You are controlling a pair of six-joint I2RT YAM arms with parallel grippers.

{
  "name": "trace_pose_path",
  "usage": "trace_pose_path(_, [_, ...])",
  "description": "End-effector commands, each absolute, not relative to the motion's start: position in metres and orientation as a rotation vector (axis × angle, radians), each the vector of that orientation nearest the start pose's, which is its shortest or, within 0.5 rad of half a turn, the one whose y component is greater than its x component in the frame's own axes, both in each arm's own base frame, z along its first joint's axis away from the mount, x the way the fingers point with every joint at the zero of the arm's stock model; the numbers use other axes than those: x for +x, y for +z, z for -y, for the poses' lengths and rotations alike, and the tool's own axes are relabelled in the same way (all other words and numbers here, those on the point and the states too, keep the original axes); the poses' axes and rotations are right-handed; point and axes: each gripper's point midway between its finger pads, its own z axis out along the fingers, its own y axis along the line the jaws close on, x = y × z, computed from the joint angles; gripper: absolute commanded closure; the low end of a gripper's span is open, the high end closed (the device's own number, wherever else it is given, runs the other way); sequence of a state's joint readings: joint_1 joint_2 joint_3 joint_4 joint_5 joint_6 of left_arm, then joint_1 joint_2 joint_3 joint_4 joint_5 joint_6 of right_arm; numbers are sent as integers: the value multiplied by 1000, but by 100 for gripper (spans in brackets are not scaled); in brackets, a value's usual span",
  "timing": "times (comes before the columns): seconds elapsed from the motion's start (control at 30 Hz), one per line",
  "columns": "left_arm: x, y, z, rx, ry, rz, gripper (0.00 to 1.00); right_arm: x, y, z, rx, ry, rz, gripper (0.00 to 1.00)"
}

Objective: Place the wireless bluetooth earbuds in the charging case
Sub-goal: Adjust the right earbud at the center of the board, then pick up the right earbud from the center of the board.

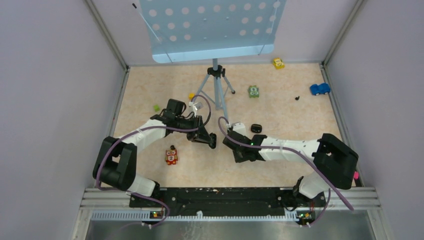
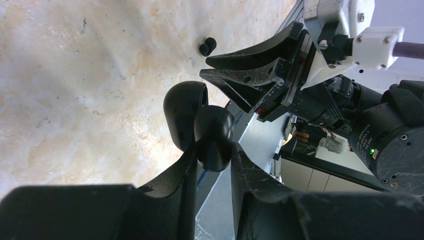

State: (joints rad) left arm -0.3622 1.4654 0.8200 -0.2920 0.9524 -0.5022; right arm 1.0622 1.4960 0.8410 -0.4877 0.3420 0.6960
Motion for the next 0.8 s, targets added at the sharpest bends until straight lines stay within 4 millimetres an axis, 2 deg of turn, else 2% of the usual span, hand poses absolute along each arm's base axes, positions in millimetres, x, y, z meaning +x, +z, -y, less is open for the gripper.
trace_pose_path(0.0, [221,143,252,318,-1556,-2491,100,183,44,-256,-437,142,-2552,78])
trace_pose_path(0.3, [221,145,252,319,-1565,-2487,100,186,37,-238,-436,41,-2556,70])
trace_pose_path(0.77, [222,146,253,327,-1570,-2485,100,204,31,-204,-328,-20,-2575,69])
